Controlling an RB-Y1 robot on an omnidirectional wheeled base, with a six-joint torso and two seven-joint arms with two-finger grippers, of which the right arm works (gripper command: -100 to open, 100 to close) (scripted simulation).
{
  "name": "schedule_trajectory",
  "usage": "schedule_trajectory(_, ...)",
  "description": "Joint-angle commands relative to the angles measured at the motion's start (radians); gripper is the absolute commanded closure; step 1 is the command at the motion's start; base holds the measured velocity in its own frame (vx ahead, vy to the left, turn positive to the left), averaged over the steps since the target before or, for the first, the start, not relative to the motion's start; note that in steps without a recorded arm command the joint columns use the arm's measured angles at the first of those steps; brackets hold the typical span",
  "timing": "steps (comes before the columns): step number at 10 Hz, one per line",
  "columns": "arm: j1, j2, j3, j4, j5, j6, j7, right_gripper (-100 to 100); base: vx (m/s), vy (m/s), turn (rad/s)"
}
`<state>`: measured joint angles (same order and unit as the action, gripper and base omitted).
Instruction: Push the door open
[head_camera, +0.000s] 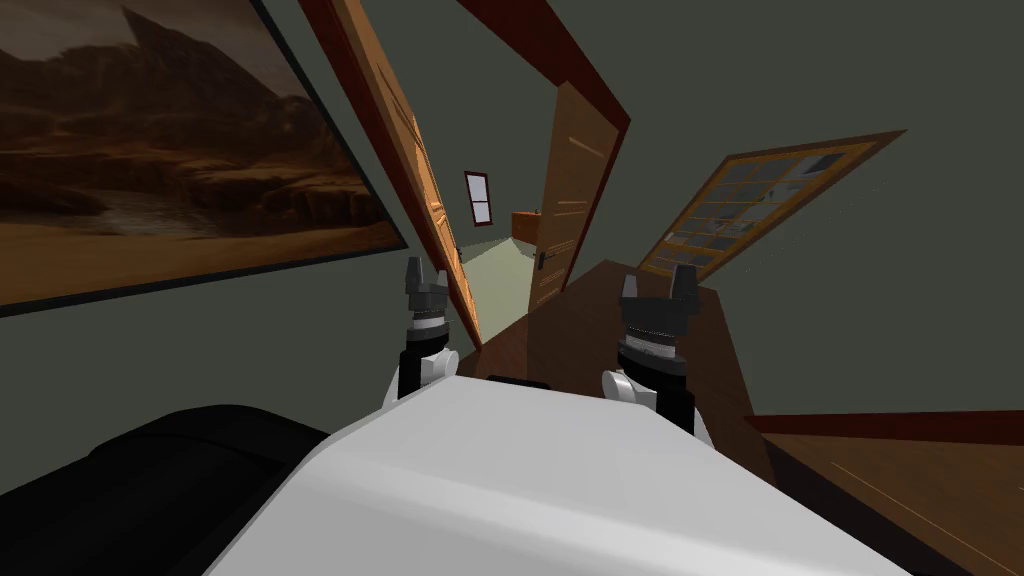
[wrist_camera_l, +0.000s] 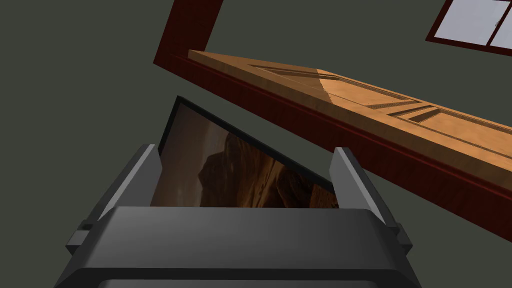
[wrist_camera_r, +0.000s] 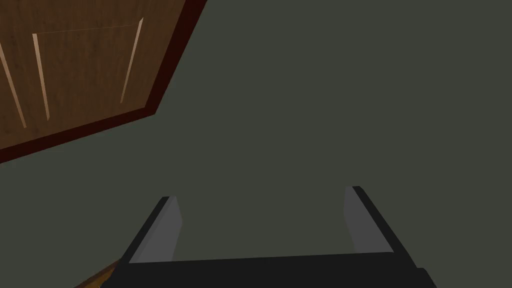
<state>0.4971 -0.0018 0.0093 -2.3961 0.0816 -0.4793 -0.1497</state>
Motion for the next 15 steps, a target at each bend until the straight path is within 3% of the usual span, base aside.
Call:
schedule_trajectory(1,-0.018,-0.007,0.002,0.032,-0.003,-0.001,0.001,-100,0.045,-0.045,0.058)
schedule_trajectory(9,-0.109,-0.033,0.011,0.191,-0.016,-0.006,0.004,-100,0.085,-0.085,0.063)
schedule_trajectory(15,-0.203,-0.052,0.021,0.354,-0.029,-0.01,0.007,-100,0.088,-0.099,0.076)
